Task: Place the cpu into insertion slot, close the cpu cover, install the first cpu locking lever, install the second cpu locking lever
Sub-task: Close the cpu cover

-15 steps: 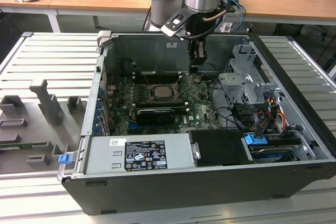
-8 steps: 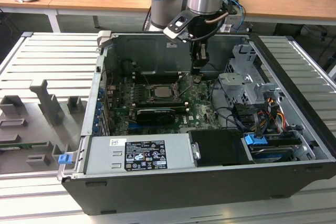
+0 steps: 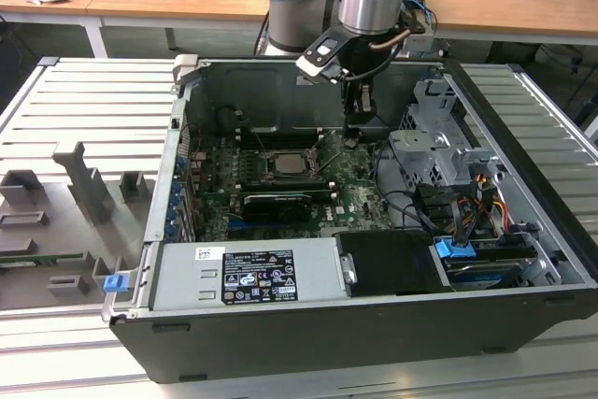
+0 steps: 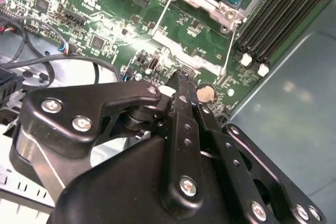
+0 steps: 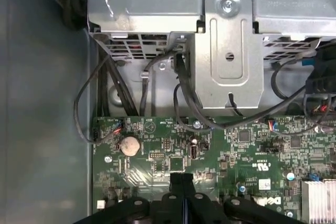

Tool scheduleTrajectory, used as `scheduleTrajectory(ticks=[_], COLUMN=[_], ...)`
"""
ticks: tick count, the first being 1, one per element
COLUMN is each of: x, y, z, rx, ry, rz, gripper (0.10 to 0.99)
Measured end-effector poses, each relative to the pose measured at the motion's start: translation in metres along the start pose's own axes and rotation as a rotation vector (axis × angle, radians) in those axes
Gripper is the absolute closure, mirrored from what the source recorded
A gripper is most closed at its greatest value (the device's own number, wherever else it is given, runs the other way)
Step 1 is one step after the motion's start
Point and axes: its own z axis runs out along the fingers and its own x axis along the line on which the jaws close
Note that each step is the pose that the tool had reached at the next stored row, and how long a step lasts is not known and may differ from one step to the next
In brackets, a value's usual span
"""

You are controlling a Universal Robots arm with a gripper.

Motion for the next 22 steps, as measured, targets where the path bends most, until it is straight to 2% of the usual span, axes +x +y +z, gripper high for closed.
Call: scheduleTrajectory(ticks=[3, 6, 10, 22], x=[-0.0009, -0.0012, -0.0012, -0.0013], y=[-0.0017, -0.0109, -0.0185, -0.0276], z=[0.0055, 0.0066, 0.0074, 0.008], rx=[0.0, 0.0, 0.0, 0.0], ry=[-0.0004, -0.0003, -0.0004, -0.0005], rz=[0.0, 0.0, 0.0, 0.0], gripper=[0.98, 0.98, 0.98, 0.98])
